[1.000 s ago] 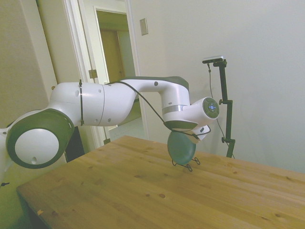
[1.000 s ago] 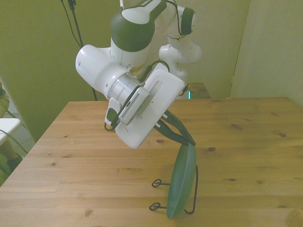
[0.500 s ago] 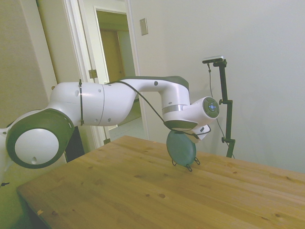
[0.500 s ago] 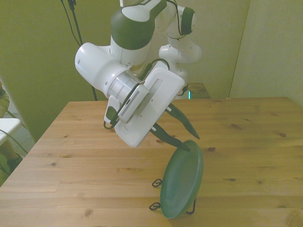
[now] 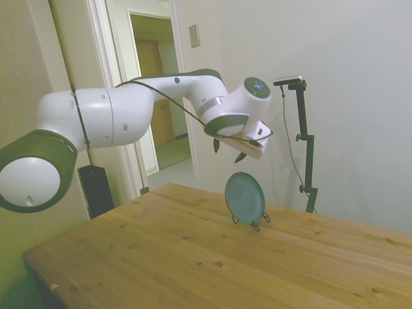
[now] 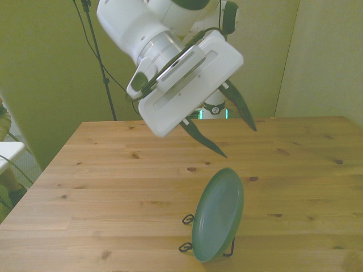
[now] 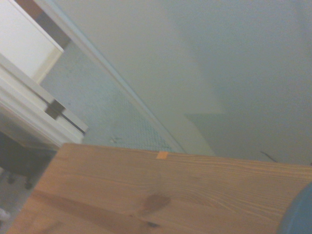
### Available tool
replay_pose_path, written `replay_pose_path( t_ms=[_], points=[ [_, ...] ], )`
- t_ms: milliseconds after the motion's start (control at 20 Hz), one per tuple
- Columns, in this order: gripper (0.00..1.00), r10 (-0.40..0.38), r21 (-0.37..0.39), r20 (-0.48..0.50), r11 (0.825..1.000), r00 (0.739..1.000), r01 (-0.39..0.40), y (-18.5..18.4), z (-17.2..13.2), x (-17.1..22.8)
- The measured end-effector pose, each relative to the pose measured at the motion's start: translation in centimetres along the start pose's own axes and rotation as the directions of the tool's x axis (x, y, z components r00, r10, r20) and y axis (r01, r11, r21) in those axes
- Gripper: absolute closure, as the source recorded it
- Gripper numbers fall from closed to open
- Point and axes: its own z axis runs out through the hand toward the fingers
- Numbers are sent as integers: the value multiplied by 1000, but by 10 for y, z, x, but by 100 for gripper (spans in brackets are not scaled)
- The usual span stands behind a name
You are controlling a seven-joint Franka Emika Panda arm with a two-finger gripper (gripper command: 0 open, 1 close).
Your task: Load the plate
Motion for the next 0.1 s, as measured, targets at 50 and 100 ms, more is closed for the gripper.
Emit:
replay_pose_path(
  t_ms=[50,100],
  points=[
    [0,-35,-39,-5,999,999,35,-11,0,-6],
    [0,-70,-79,-10,995,998,69,-21,0,-13]
  ],
)
